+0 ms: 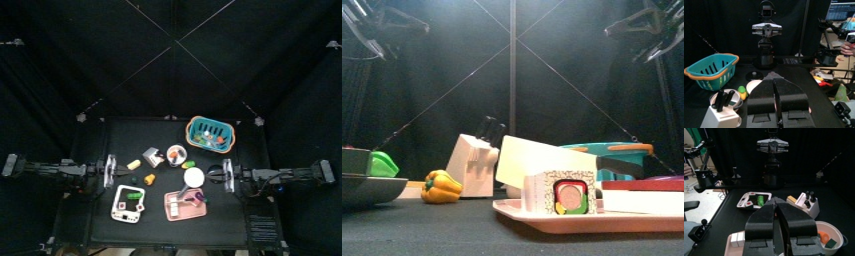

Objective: Cut sushi piece

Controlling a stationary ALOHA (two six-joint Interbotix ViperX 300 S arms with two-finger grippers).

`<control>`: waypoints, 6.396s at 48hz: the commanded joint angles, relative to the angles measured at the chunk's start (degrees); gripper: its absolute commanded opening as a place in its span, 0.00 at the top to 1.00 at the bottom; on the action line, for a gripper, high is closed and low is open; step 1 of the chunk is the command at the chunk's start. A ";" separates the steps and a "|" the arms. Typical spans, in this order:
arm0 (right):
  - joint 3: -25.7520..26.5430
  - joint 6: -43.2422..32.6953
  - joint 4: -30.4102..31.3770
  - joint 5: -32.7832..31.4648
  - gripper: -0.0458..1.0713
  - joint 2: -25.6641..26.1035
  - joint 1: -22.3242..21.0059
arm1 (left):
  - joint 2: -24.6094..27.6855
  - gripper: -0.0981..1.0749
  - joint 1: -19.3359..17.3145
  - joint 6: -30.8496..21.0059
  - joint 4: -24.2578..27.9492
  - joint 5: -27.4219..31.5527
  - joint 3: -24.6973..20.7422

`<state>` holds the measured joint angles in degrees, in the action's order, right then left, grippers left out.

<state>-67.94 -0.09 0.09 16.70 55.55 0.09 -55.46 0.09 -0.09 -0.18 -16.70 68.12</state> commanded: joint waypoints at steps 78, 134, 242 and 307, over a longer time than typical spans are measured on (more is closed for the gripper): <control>11.95 -12.57 -5.10 -18.63 0.46 -28.74 11.16 | 23.82 0.33 13.54 0.00 -4.04 -13.18 -6.33; 25.58 -13.10 -6.15 -47.64 0.37 -34.54 10.90 | 41.40 0.04 15.38 0.70 -12.39 1.58 -17.75; 21.36 -33.31 15.12 -34.89 0.21 -42.10 15.91 | 56.87 0.05 15.82 17.05 -26.46 10.81 -31.11; 21.18 -33.31 13.10 -35.42 0.21 -42.10 16.00 | 53.96 0.06 12.22 17.31 -21.36 18.19 -35.24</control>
<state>-47.81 -33.49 13.27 -18.90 12.74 16.08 -0.09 12.83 17.23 -21.88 1.32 33.49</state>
